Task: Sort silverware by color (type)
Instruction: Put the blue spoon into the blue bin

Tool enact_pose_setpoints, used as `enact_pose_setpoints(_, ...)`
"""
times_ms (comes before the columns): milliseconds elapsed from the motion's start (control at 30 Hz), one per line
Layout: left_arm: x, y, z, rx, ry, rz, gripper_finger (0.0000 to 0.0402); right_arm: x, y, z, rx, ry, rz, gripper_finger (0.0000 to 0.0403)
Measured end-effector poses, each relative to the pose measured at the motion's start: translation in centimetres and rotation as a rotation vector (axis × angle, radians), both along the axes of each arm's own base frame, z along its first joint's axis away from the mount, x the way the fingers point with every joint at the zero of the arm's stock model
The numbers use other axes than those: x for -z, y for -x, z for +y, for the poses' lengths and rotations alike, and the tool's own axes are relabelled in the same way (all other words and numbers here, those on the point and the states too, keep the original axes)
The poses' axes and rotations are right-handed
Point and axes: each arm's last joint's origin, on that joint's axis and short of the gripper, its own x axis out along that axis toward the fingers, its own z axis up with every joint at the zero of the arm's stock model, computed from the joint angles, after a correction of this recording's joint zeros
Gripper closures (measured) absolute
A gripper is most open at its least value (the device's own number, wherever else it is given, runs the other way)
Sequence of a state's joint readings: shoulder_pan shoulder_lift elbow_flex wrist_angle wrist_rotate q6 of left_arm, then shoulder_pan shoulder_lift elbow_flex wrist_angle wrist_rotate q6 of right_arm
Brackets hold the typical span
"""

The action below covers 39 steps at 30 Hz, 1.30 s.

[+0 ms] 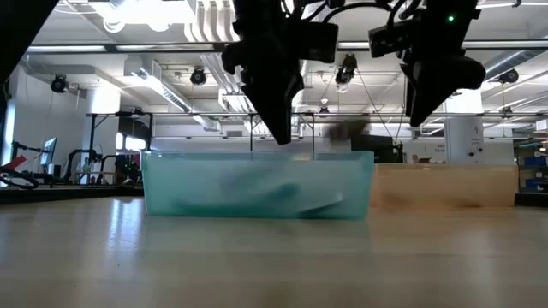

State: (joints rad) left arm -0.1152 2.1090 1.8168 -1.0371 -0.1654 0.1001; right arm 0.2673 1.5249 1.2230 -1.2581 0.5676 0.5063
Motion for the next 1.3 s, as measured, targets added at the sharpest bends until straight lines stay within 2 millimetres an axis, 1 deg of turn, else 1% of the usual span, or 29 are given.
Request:
enact_pose_setpoints(100,0.1,0.3,0.7,-0.015,-0.003,0.034,0.0303,0.1,0.0,0.0,0.001,-0.008,0.004,0.0232)
enact_pose_setpoints(233,0.2,1.1,1.7,-0.025,-0.034,0.126,0.0273,0.2,0.1,0.1,0.002,-0.035,0.011,0.0232)
enact_pose_setpoints(300,0.2,1.5,2.1,-0.034,-0.046,0.176,0.0265,0.0,0.2,0.0,-0.002,-0.035,0.009,0.0232)
enact_pose_setpoints(400,0.2,1.7,2.4,-0.04,-0.046,0.196,0.0262,-0.2,-0.1,-0.6,-0.021,-0.028,-0.005,0.0232)
enact_pose_setpoints(533,-0.5,2.0,2.5,-0.032,-0.055,0.184,0.0261,-0.2,-1.1,-2.6,-0.036,-0.029,-0.028,0.0232)
enact_pose_setpoints(733,-2.4,2.5,4.0,-0.066,-0.06,0.116,0.0261,0.3,-2.4,-6.9,-0.035,-0.072,-0.085,0.0232)
enact_pose_setpoints(833,-2.9,3.0,5.3,-0.088,-0.059,0.08,0.0261,0.8,-2.3,-8.7,-0.025,-0.085,-0.092,0.0232)
enact_pose_setpoints(1000,-2.7,3.4,8.4,-0.127,-0.067,-0.038,0.0261,1.2,-1.2,-10.9,0.028,-0.078,-0.098,0.0232)
enact_pose_setpoints(1133,-2.5,3.4,10.7,-0.105,-0.095,-0.171,0.0261,1.3,0.2,-11.5,0.063,-0.113,-0.118,0.0232)
enact_pose_setpoints(1200,-1.7,3.5,11.9,-0.084,-0.087,-0.193,0.0261,1.4,0.9,-11.3,0.071,-0.134,-0.132,0.0232)
enact_pose_setpoints(1300,-0.3,3.7,14.1,-0.097,-0.037,-0.253,0.0261,1.7,1.6,-11.2,0.082,-0.157,-0.168,0.0232)
